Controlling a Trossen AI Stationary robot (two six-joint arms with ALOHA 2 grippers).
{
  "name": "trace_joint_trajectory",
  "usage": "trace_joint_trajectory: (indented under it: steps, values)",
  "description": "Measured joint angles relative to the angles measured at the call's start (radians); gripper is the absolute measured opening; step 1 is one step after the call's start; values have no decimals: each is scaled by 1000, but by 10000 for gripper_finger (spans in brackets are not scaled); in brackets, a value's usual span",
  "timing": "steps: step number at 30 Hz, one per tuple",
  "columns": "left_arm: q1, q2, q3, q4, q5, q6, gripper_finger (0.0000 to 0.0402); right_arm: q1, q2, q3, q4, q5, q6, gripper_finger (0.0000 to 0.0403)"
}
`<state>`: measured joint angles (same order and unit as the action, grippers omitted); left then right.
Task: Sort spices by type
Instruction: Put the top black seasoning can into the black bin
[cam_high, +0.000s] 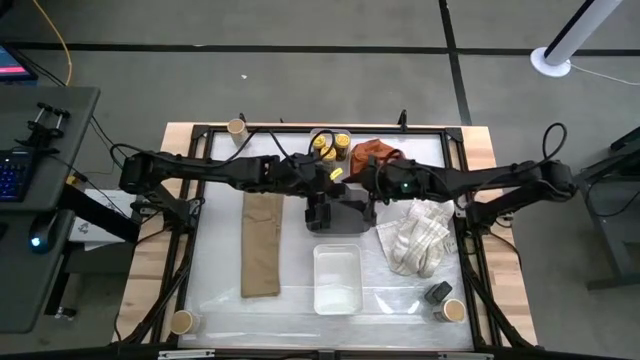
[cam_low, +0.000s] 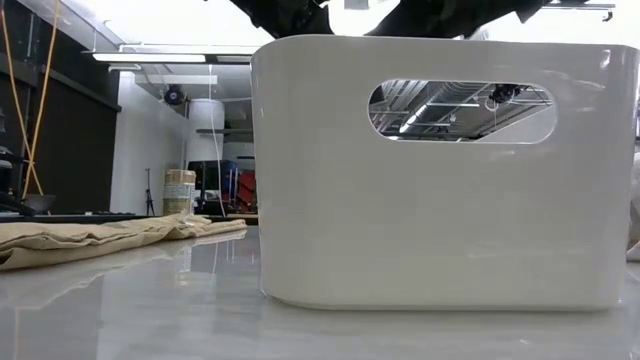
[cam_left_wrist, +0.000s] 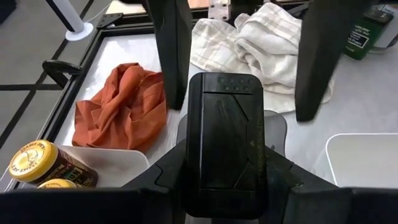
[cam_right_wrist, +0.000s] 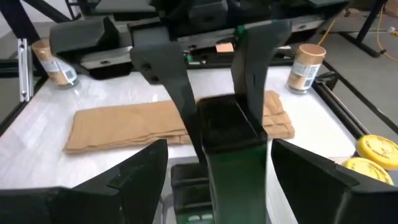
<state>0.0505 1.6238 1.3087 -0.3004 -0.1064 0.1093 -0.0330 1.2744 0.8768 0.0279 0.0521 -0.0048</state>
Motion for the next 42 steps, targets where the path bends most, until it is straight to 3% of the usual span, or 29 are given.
trace_joint_trajectory:
  steps: [6, 20, 24, 29, 36, 39, 42]
  values:
    - [0, 0, 0, 7, 0, 0, 116, 0, 23, 0, 52, 9, 3, 270]
    - [0, 0, 0, 5, 11, 32, 116, 1, 23, 0, 22, 48, -19, 123]
    - [4, 0, 0, 5, 10, 2, 121, 1, 23, 0, 21, 49, -15, 119]
    - [31, -1, 3, -19, -7, -56, 183, -2, 23, 0, 19, 76, 5, 119]
    - [66, -6, 111, -323, -65, -9, 287, 0, -11, 0, -77, 111, -11, 119]
    - [77, -29, 119, -451, -98, -42, 303, 0, -27, 0, -152, 110, 73, 119]
    - [90, -76, 44, -449, -86, -123, 303, 22, -26, -9, -229, 96, 187, 119]
